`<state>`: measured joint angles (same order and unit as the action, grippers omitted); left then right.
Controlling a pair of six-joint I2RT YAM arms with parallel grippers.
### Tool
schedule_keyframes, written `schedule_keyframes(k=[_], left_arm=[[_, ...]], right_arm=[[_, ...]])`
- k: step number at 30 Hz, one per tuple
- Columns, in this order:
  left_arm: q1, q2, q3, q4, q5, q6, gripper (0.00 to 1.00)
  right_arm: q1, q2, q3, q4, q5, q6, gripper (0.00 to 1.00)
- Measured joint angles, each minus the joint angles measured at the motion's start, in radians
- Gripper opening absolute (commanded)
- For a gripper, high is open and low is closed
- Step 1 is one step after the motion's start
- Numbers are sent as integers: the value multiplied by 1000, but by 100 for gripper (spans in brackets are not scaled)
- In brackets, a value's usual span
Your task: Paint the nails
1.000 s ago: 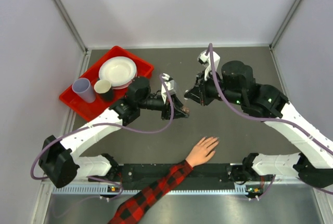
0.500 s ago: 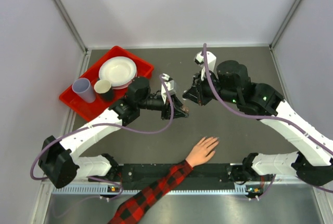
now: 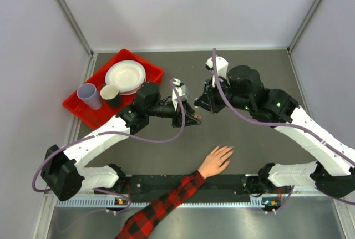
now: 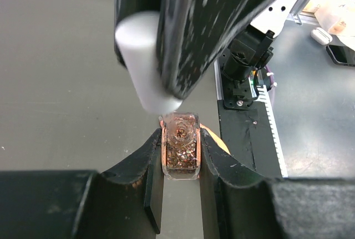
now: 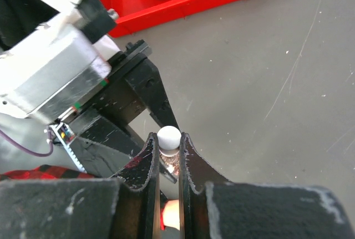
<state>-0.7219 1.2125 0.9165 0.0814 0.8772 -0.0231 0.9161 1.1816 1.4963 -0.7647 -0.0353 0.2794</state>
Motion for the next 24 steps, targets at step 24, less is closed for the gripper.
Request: schedule_keyframes(k=[24], left_arm=[[-1, 0, 2, -26, -11, 0, 0]], right_arm=[[11, 11, -67, 10, 4, -18, 0]])
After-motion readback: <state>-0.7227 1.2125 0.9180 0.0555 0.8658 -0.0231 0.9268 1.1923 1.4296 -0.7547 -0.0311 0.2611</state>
